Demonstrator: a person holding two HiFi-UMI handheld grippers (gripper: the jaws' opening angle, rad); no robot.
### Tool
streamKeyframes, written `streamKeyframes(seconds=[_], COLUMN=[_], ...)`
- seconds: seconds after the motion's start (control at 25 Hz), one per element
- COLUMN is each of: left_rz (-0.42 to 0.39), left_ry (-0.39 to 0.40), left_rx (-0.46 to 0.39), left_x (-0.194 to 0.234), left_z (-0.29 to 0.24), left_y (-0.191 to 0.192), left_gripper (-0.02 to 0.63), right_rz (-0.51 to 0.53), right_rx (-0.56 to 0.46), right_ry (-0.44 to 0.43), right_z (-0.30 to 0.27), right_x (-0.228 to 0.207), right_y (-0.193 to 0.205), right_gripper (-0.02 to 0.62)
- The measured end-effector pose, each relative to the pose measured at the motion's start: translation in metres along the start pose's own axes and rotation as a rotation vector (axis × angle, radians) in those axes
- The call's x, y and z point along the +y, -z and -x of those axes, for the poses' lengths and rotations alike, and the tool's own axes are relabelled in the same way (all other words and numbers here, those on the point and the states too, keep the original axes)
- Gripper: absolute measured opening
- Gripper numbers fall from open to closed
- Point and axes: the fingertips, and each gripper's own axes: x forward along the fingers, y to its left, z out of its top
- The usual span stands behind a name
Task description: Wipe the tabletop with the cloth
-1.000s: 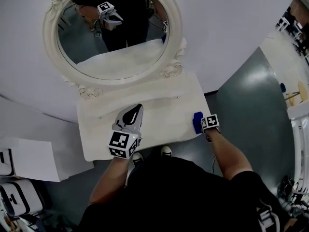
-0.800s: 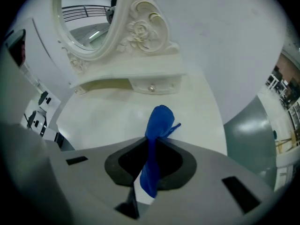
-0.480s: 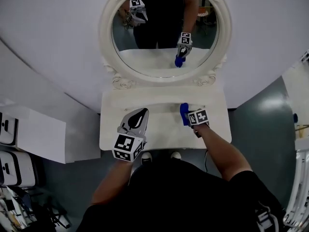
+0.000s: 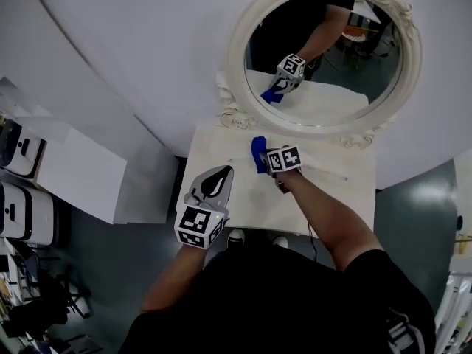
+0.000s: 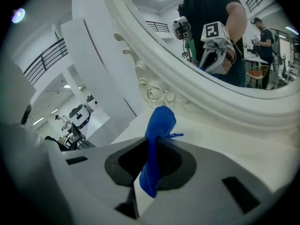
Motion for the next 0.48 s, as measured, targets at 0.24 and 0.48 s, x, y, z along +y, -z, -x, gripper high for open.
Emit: streamKeyframes(seconds=[0.24, 0.48], left_rz=[0.024, 0.059], left_ry=[-0.09, -0.167], left_rx=[0.004, 0.033], left_x=[0.052, 0.097], left_z=[0.027, 0.048], left_y=[0.008, 0.027], left_gripper=[0.011, 0.011], right_rz=[0.0, 0.004], right_rx=[0.004, 0.046], right_ry=[-0.087, -0.145], right_z=[-0.067, -0.125], right_x=[0.061, 0.104], right_y=[-0.05, -0.064], right_gripper=[0.037, 0.037])
